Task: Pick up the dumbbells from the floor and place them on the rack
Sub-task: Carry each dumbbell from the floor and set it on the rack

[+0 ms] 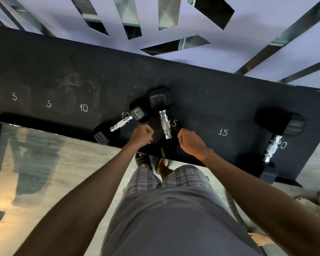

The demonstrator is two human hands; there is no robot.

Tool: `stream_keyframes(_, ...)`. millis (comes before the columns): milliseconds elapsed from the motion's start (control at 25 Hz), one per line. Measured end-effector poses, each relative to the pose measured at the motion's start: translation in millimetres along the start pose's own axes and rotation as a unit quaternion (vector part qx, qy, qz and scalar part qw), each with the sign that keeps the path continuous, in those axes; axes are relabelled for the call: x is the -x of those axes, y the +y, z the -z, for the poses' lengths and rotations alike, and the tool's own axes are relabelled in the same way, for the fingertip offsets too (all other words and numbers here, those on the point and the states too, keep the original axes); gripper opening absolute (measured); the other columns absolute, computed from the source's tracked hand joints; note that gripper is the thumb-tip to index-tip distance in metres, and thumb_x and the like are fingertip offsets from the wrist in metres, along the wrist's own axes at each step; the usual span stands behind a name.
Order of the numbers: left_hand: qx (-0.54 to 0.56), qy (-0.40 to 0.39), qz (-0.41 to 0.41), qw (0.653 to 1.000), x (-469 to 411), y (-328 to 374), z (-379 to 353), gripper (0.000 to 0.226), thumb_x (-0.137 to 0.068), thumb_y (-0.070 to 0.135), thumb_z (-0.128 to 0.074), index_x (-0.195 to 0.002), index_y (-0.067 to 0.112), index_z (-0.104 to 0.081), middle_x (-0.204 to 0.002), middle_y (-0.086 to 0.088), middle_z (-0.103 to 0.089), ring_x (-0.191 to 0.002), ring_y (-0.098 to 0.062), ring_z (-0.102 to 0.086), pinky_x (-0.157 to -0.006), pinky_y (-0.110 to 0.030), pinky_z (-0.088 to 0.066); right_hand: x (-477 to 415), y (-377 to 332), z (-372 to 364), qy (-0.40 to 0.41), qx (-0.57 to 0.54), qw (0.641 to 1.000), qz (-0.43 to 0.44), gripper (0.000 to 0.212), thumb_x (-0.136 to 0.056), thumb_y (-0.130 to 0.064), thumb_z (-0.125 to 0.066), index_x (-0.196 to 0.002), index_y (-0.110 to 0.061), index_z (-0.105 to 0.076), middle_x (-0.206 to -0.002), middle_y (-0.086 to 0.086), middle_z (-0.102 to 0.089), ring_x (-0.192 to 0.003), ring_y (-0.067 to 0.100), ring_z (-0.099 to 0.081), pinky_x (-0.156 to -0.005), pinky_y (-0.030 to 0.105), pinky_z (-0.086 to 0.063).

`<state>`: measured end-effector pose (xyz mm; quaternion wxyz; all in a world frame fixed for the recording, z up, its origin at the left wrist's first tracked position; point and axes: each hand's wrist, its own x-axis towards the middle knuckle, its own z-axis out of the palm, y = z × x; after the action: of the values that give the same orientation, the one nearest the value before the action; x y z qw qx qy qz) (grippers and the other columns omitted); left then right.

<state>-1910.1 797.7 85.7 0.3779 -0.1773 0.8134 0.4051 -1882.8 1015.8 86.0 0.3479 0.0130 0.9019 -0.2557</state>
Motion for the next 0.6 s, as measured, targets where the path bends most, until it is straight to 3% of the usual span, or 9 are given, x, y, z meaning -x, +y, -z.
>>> stream_keyframes(240,-0.035,0.031,0.041,0.998,70,-103,-4,0.015,-0.091,0.018,-0.052,-0.076,0.019,-0.058,-0.071,-0.007,-0.068,-0.07,-0.028,-0.067,-0.07,-0.034,-0.054,36,-6,-27,-0.121,0.113,0.986,0.026,0.019,-0.095,-0.012,-0.04,-0.094,-0.01,-0.059,-0.092,0.014,-0.068,-0.085,0.034,-0.066,-0.073,0.04,-0.053)
stream_keyframes(360,-0.006,0.04,0.064,0.997,103,-158,-13,0.012,-0.09,0.014,-0.054,-0.079,0.015,-0.059,-0.076,-0.013,-0.067,-0.083,-0.037,-0.069,-0.073,-0.039,-0.055,50,-22,-58,-0.156,0.194,0.967,0.057,0.026,-0.1,-0.015,-0.038,-0.114,-0.004,-0.056,-0.112,0.021,-0.064,-0.104,0.036,-0.063,-0.085,0.042,-0.05)
stream_keyframes(600,0.112,0.128,0.118,0.978,193,-285,-48,0.014,-0.092,0.017,-0.053,-0.079,0.017,-0.056,-0.076,-0.018,-0.069,-0.08,-0.042,-0.07,-0.07,-0.042,-0.056,96,-80,-131,-0.17,0.249,0.947,0.114,0.027,-0.099,-0.023,-0.04,-0.106,-0.008,-0.062,-0.109,0.015,-0.066,-0.104,0.032,-0.063,-0.082,0.035,-0.047)
